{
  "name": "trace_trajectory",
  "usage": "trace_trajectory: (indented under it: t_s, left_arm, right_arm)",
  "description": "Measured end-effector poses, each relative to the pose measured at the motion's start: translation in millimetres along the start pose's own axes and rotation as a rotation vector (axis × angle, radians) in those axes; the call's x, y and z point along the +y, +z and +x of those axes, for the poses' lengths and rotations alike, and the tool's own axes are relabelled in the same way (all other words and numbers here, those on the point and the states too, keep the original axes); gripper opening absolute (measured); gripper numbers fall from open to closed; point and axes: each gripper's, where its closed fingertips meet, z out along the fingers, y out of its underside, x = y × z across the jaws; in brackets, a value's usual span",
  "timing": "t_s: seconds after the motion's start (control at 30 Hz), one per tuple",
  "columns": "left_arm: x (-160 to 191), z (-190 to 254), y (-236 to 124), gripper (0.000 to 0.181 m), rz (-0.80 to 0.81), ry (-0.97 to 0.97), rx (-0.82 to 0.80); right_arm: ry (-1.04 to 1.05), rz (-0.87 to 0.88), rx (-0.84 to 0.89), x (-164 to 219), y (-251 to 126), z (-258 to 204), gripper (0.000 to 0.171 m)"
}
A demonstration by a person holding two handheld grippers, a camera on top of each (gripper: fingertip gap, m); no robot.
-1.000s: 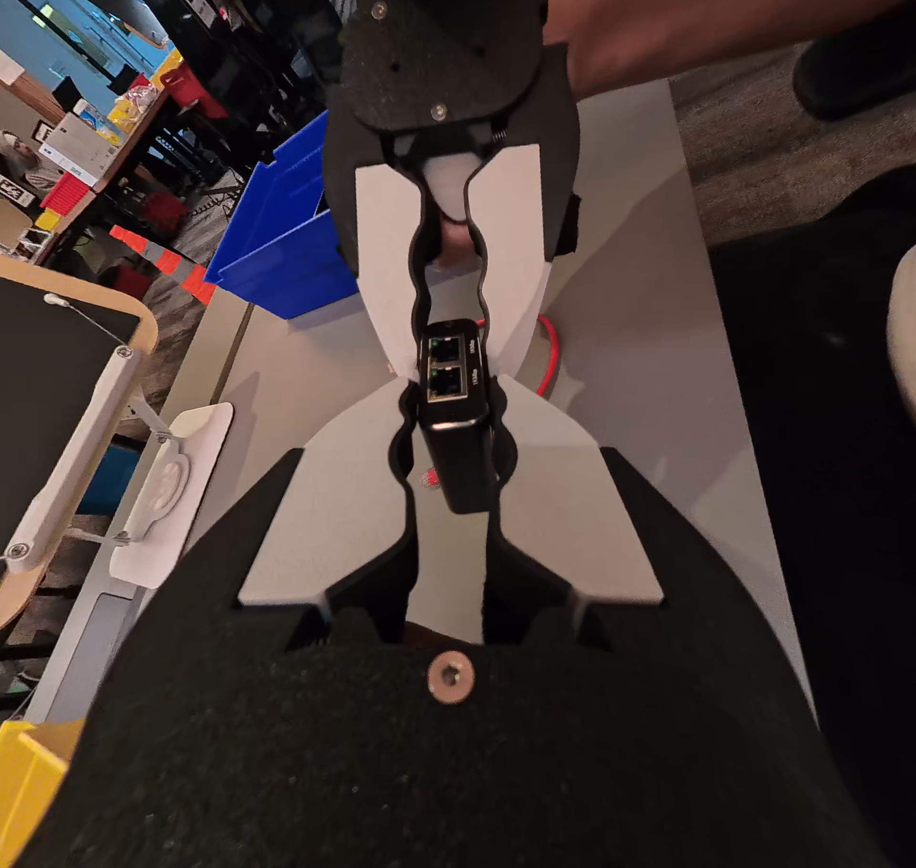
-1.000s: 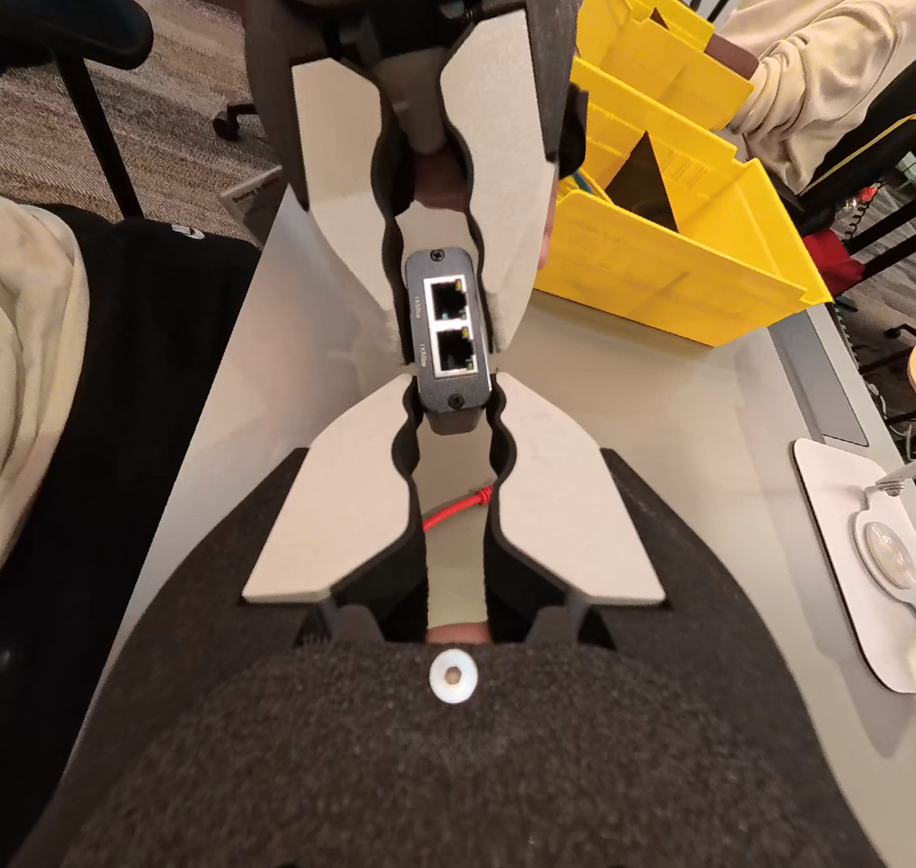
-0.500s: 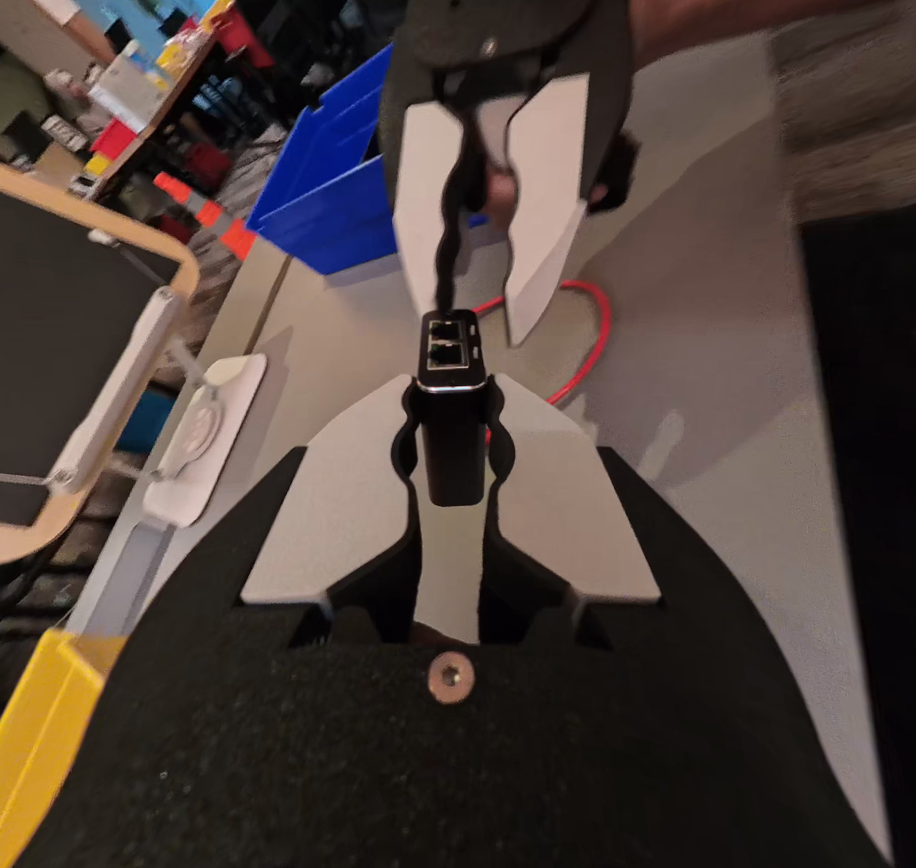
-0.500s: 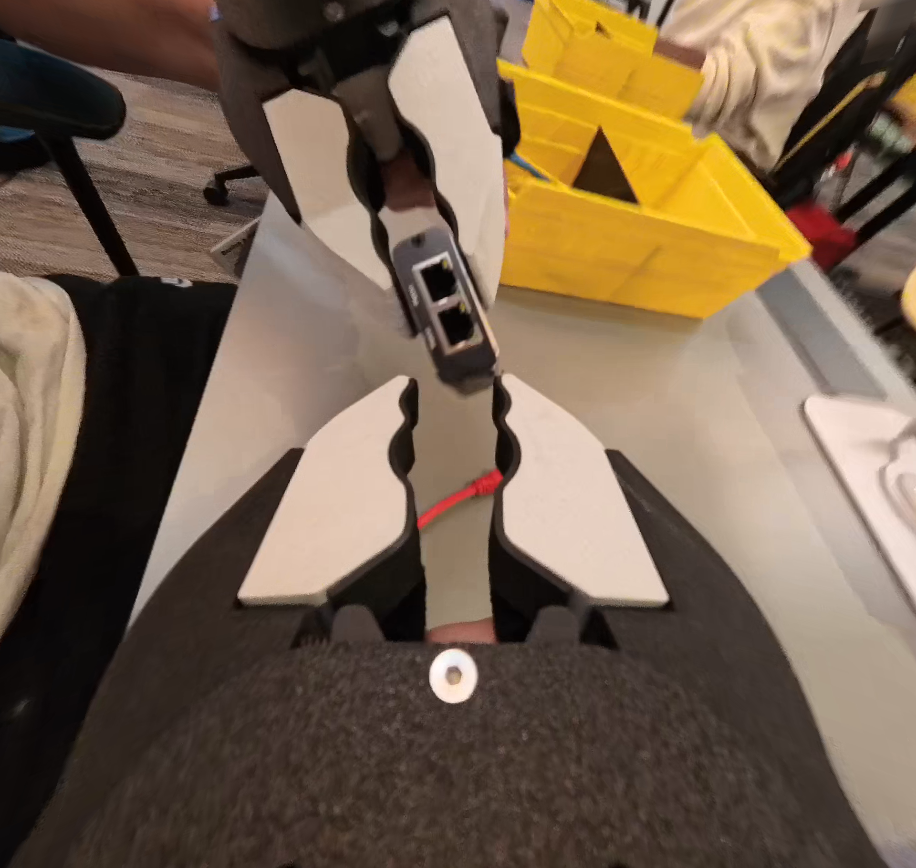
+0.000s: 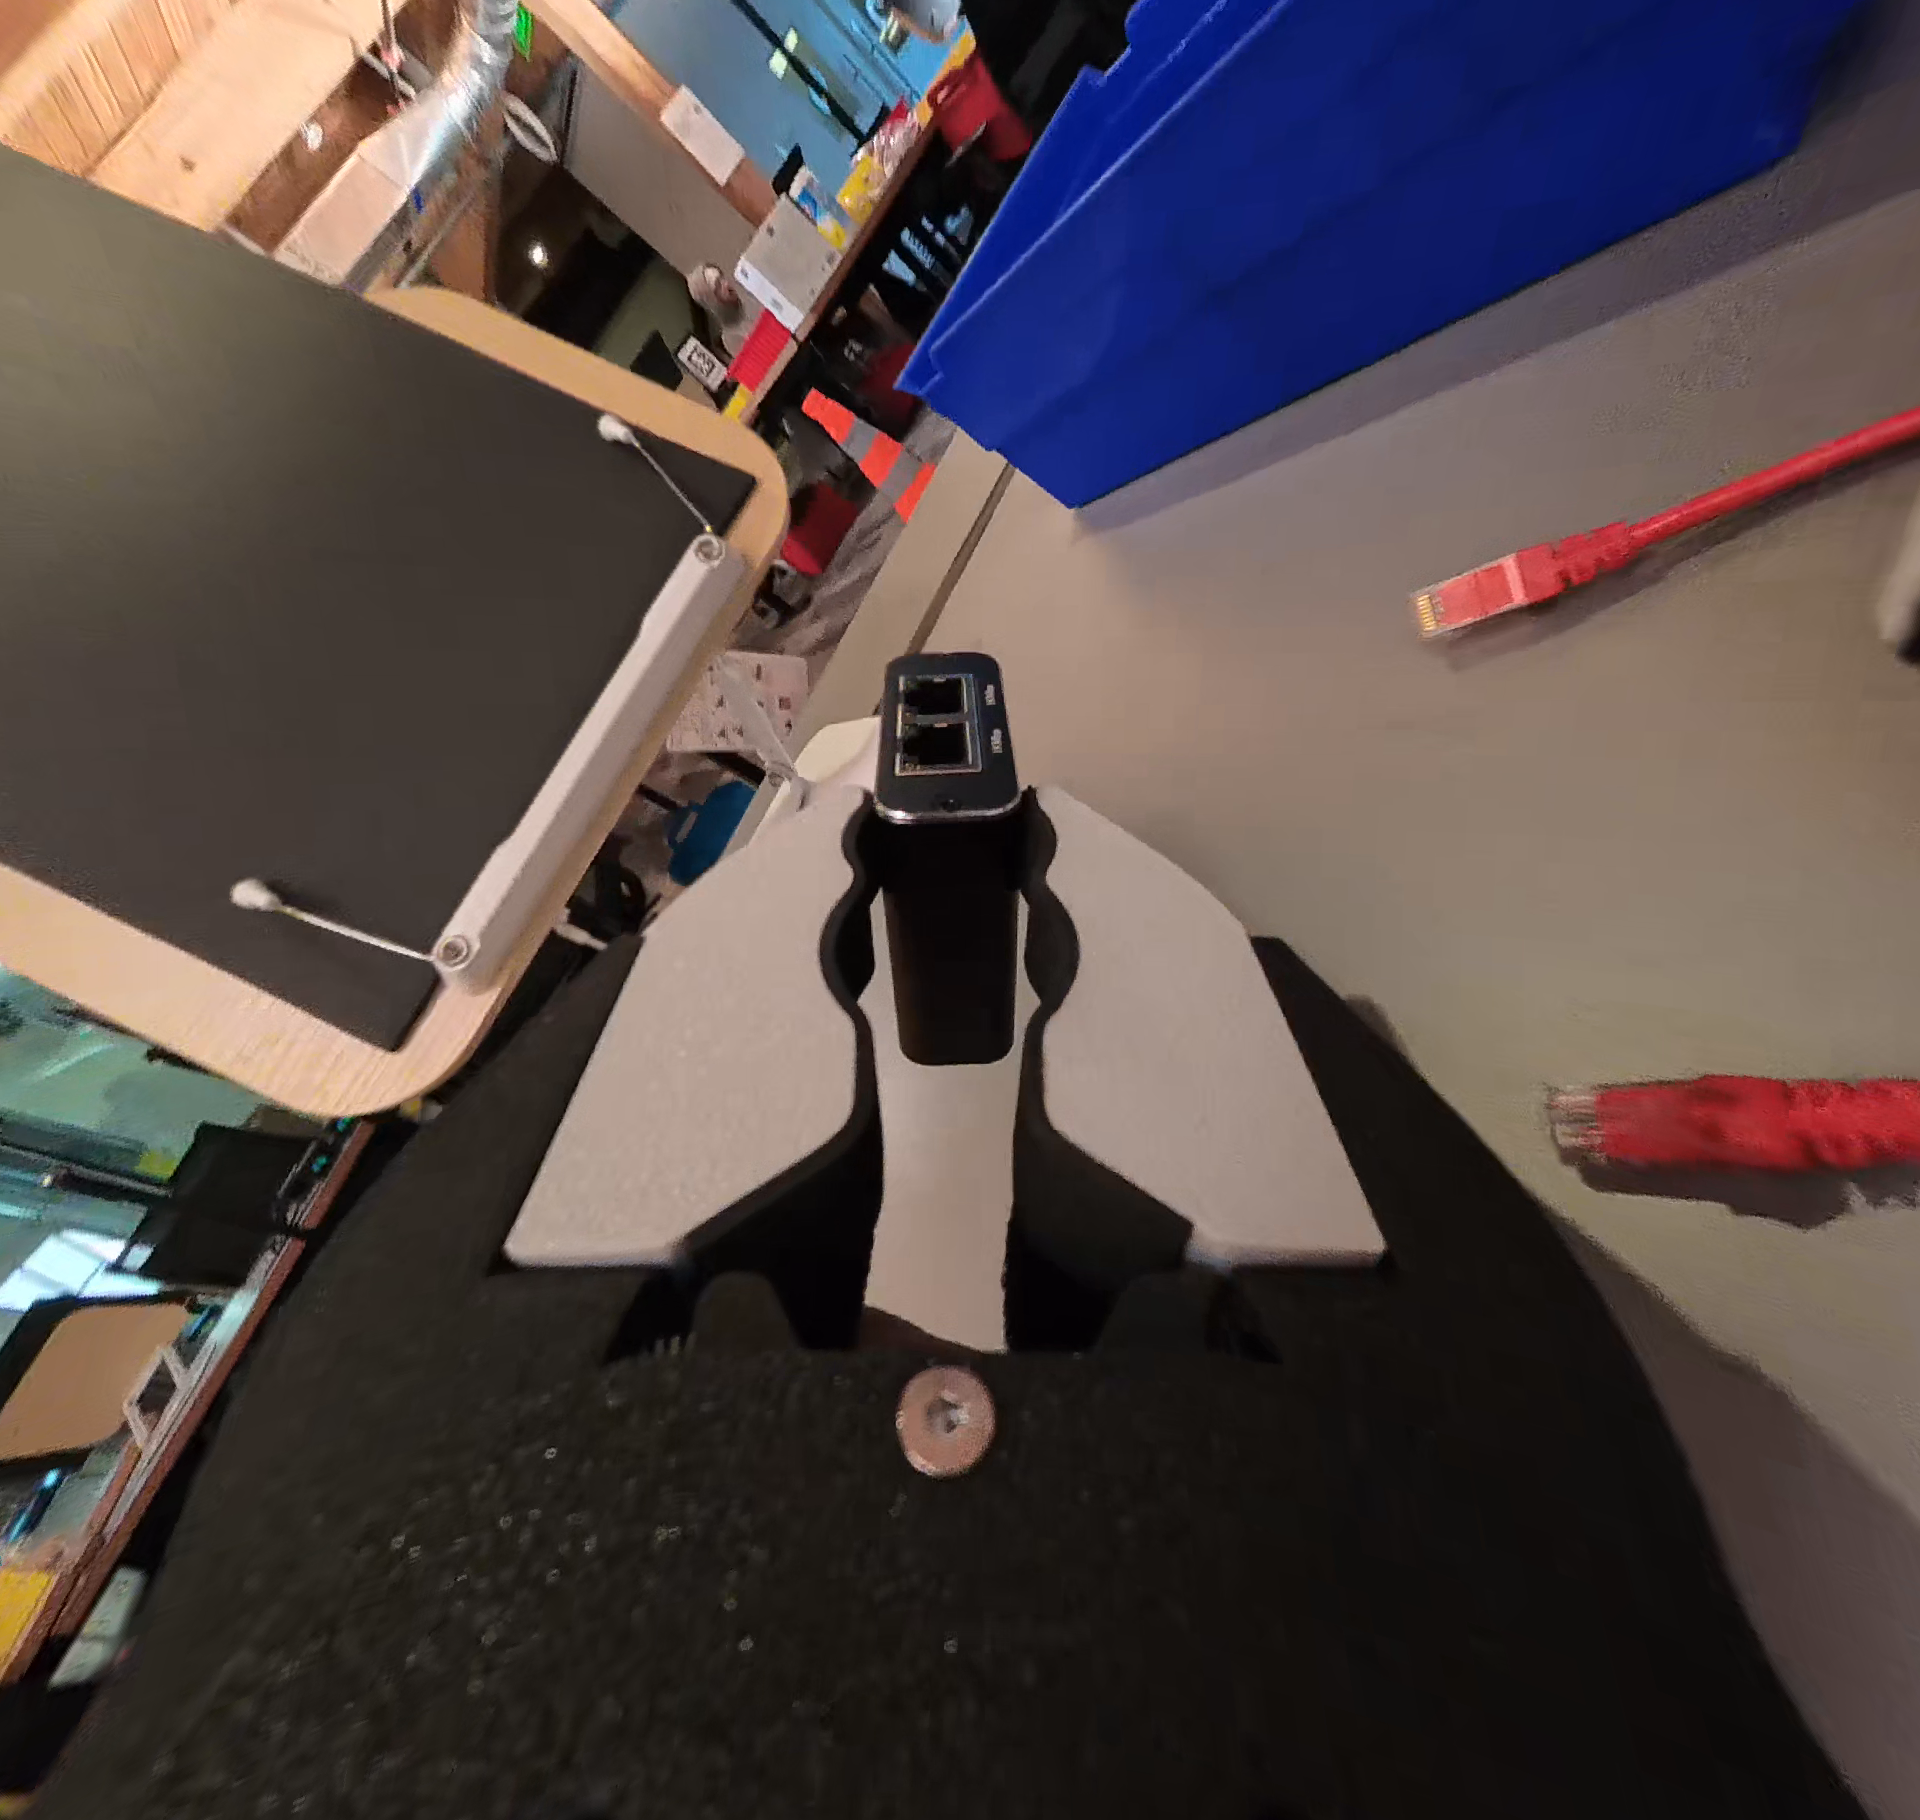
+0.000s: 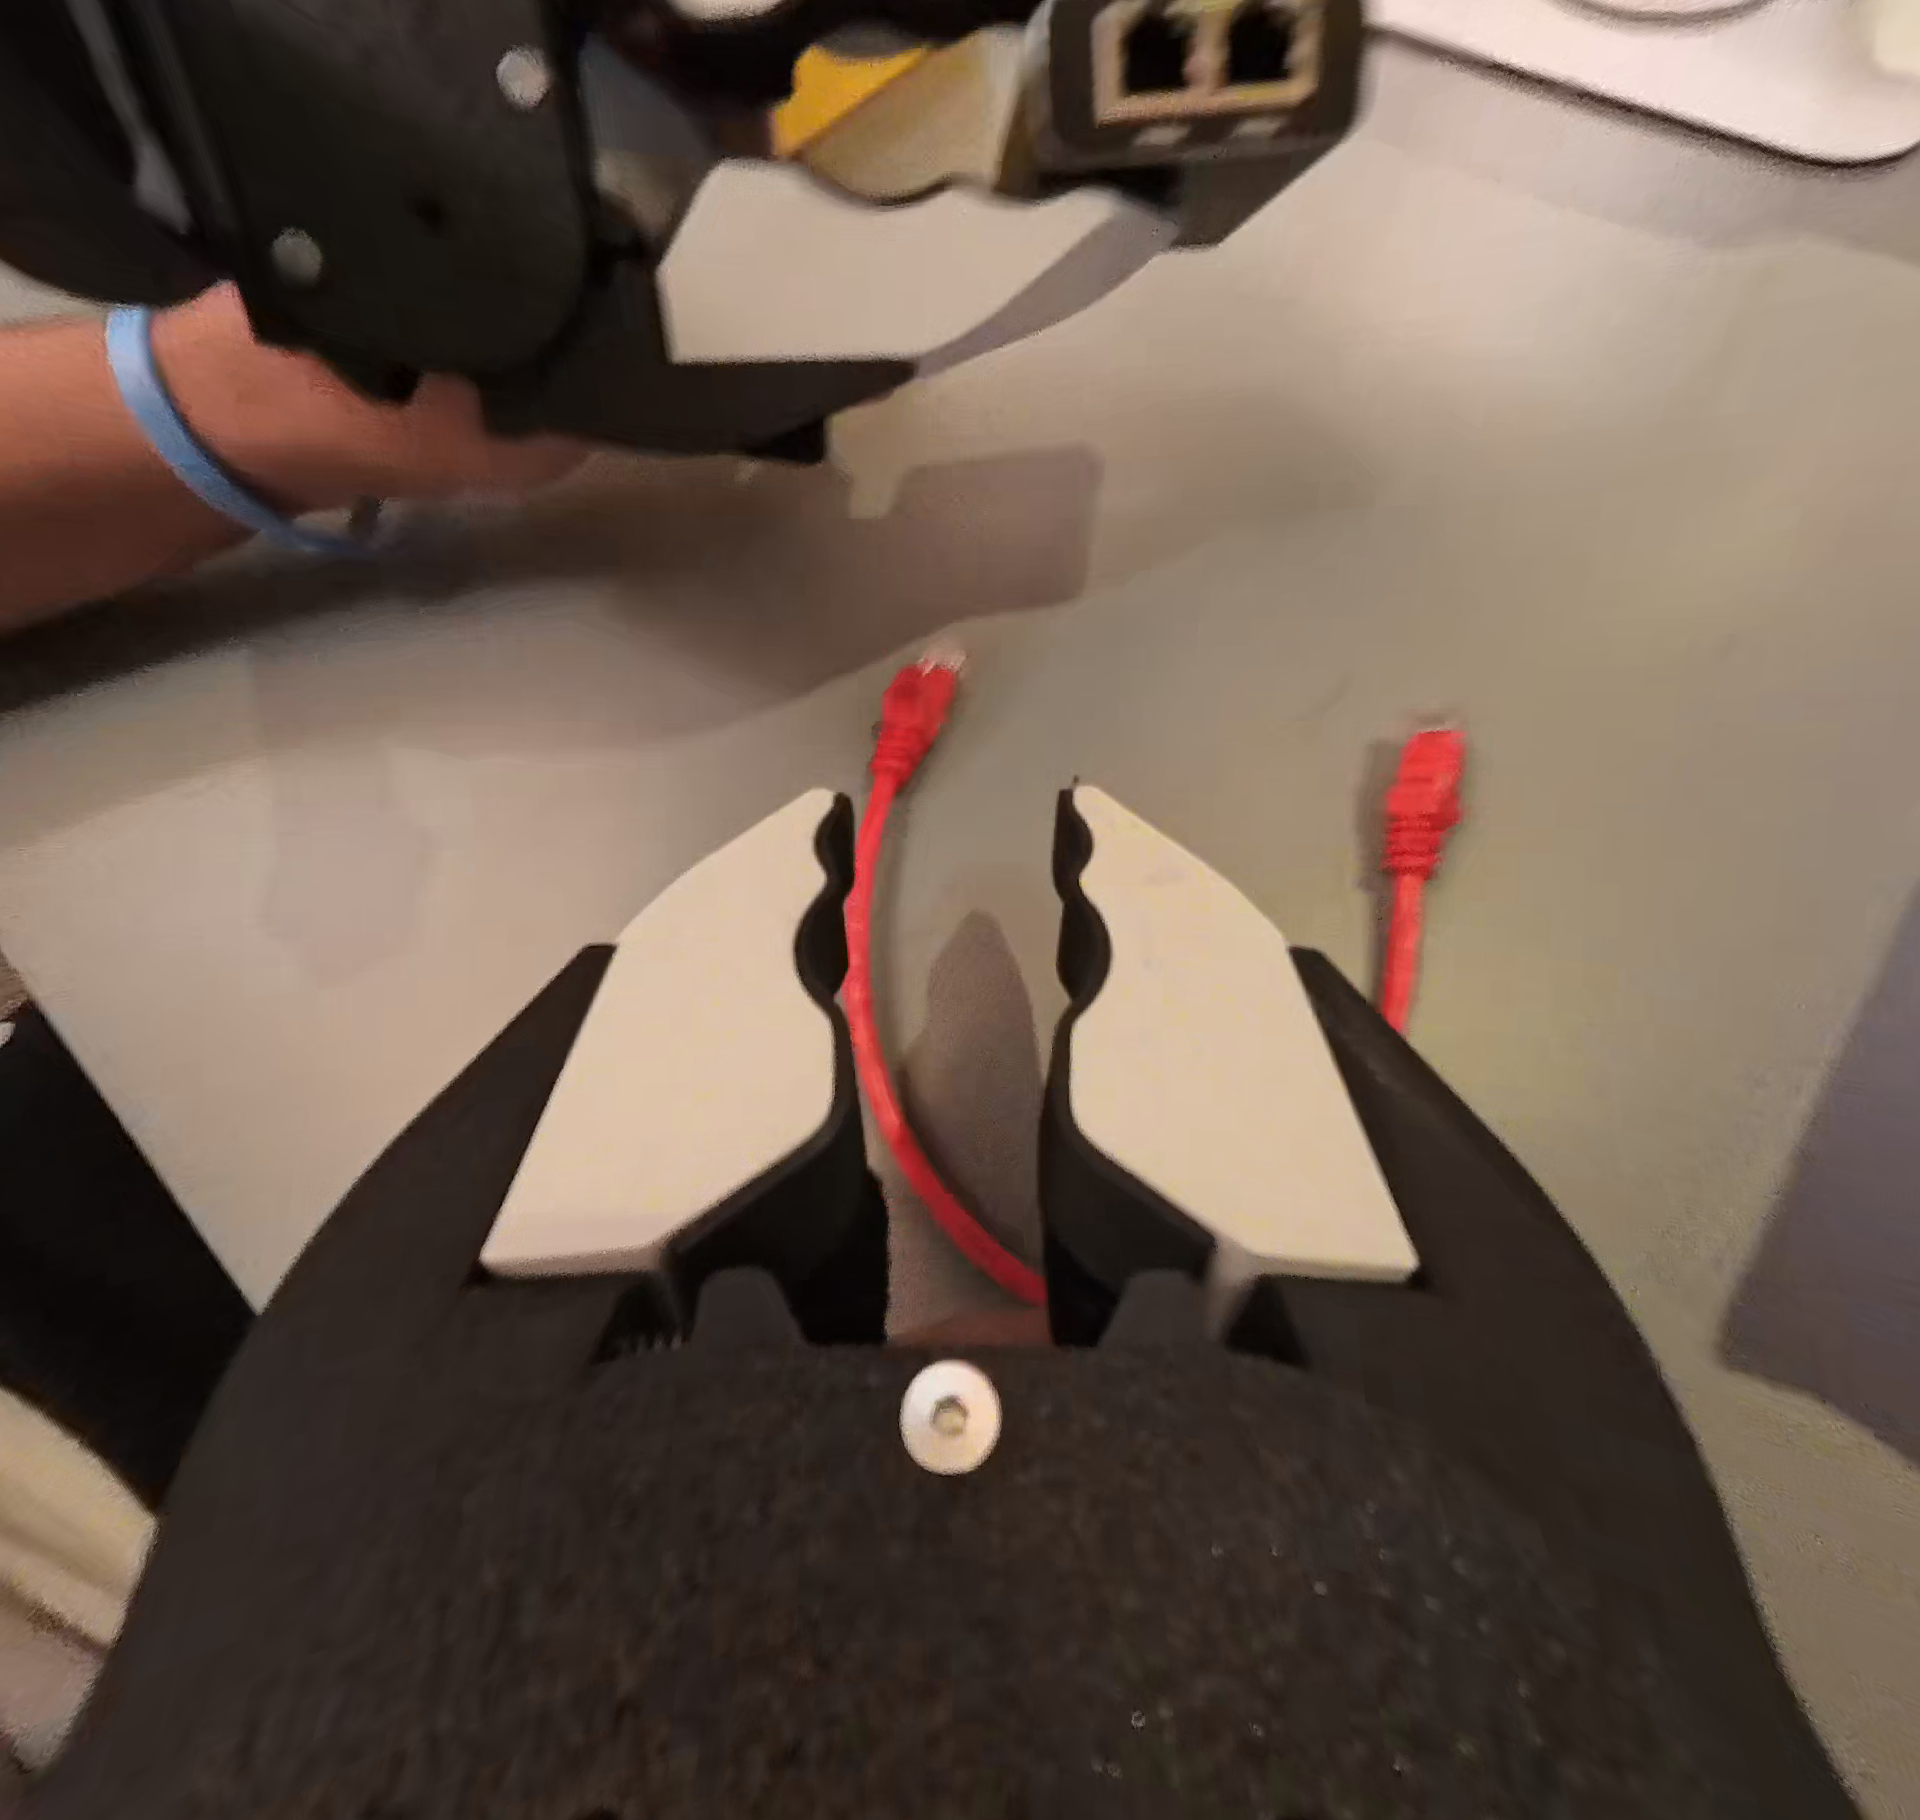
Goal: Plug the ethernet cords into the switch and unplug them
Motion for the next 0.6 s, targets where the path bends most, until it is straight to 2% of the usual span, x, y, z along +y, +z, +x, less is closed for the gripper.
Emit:
trace_trajectory:
  t_s: [0.17,0.27,0.33,0.4,0.5,0.6]
  left_arm:
    - [7.2,4.5,-2.5,0.025,0.07,-0.004,0.067]
    - [10.4,3.9,-9.0,0.024,0.071,-0.018,0.065]
    - [1.3,3.9,-14.2,0.024,0.095,0.006,0.048]
    - [-8.6,4.4,-17.8,0.024,0.127,0.016,0.04]
    - [-9.9,11.3,-18.2,0.024,0.134,0.045,0.052]
    - [-14.7,19.8,-18.8,0.024,0.146,0.081,0.066]
  right_arm:
    - [-0.179,-0.141,0.133,18.0,29.7,-15.3,0.036]
    - [-0.19,-0.145,0.191,16.3,32.2,-7.2,0.023]
    - [-0.171,-0.183,0.175,20.2,37.0,-7.0,0.023]
    - [-0.154,-0.208,0.112,23.4,40.4,-12.6,0.007]
    - [-0.117,-0.22,-0.015,28.4,37.7,-20.0,0.005]
    - [-0.085,-0.198,-0.064,21.9,22.1,-10.3,0.005]
